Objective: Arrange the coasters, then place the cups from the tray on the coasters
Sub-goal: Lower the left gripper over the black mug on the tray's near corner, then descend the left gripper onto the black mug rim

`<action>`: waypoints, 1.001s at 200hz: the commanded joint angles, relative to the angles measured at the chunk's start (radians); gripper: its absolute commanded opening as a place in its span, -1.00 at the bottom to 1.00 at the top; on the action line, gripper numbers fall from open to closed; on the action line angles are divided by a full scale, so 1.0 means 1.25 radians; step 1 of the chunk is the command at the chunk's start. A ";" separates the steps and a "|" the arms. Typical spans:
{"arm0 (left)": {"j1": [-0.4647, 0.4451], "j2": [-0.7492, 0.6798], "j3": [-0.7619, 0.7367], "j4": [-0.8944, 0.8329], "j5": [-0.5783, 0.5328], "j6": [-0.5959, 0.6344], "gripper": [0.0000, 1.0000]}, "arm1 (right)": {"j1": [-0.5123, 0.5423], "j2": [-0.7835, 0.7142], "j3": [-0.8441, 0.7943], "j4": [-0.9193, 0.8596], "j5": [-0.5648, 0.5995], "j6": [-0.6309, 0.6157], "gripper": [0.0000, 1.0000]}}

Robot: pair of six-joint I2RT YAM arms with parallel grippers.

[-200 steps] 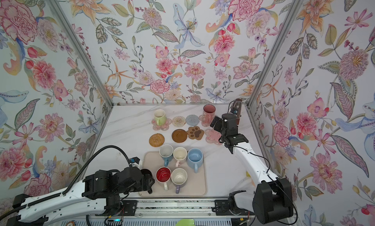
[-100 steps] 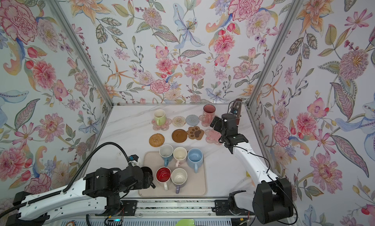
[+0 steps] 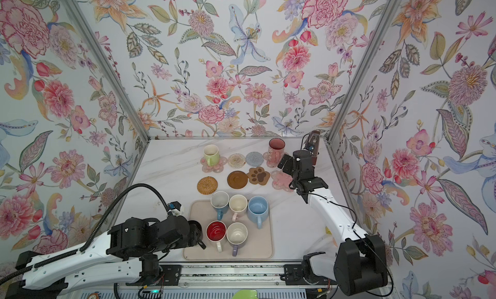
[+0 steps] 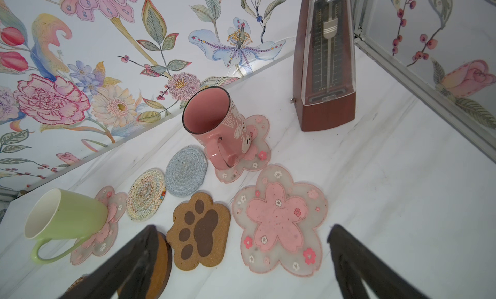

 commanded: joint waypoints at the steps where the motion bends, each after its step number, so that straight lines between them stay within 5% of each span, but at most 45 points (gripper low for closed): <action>1: -0.009 0.019 0.045 -0.075 0.013 -0.026 0.67 | 0.005 0.016 -0.006 0.000 0.002 -0.011 0.98; 95: -0.104 0.086 -0.014 -0.043 0.049 -0.222 0.54 | 0.002 -0.017 -0.008 -0.023 0.002 -0.054 0.98; 200: -0.116 0.145 -0.092 0.043 -0.009 -0.330 0.46 | -0.005 -0.066 -0.042 -0.027 -0.049 -0.081 0.98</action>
